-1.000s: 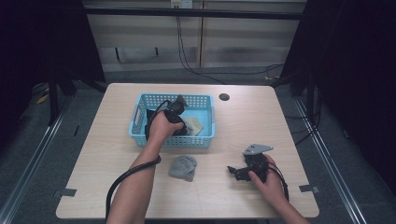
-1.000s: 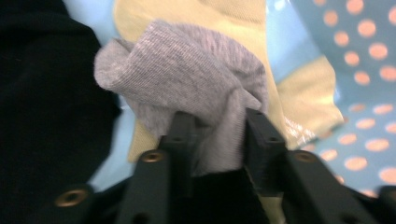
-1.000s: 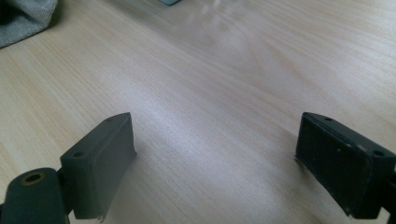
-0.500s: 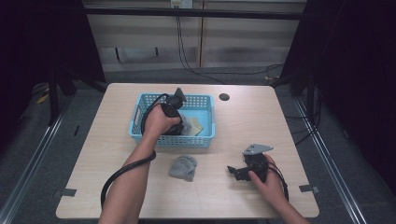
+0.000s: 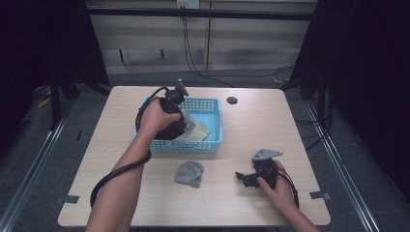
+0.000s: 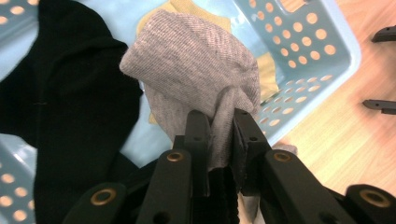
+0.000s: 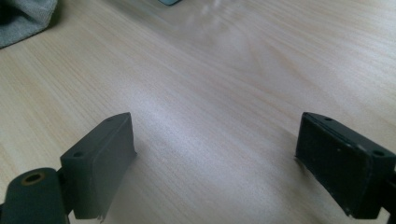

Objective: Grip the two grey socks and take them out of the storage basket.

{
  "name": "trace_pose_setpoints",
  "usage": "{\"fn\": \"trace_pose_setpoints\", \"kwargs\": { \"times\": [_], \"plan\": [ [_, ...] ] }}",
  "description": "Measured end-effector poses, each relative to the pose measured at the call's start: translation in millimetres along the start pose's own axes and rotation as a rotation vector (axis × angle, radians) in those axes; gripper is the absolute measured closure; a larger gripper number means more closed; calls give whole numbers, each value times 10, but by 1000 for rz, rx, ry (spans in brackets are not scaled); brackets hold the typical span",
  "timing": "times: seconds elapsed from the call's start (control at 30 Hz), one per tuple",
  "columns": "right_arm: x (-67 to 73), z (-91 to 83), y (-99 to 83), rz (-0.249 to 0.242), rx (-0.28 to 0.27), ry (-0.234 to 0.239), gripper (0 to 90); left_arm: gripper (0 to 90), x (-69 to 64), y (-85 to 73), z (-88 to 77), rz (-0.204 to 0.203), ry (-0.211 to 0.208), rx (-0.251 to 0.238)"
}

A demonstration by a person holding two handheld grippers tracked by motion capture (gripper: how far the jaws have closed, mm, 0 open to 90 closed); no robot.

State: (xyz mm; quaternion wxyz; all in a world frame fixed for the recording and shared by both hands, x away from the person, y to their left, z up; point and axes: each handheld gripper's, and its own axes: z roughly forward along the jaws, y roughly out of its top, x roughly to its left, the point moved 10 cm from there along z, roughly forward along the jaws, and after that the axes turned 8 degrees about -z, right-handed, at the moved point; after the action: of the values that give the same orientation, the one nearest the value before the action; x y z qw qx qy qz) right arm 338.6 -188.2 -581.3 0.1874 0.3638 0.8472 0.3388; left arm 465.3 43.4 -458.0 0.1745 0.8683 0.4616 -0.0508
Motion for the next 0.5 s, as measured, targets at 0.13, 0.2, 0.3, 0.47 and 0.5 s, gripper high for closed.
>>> {"fn": "trace_pose_setpoints", "kwargs": {
  "times": [0.13, 0.2, 0.3, 0.47, 0.5],
  "plan": [
    [-1, 1, 0, -1, -1, 0, 110, 782, 6, 9, -58, 1, 2, -3],
    [-1, 1, 0, -1, 0, 0, 110, 782, 26, 13, -46, -7, 5, -5],
    [-1, 0, 0, -1, 0, 0, 110, 780, 44, 12, -22, -15, -4, -10],
    [0, 0, 0, 0, 0, 0, 110, 769, 120, 0, 143, -28, 5, -14],
    [0, 0, 0, 1, 0, 0, 110, 767, 142, 0, 189, -29, 10, -15]
  ]
}}
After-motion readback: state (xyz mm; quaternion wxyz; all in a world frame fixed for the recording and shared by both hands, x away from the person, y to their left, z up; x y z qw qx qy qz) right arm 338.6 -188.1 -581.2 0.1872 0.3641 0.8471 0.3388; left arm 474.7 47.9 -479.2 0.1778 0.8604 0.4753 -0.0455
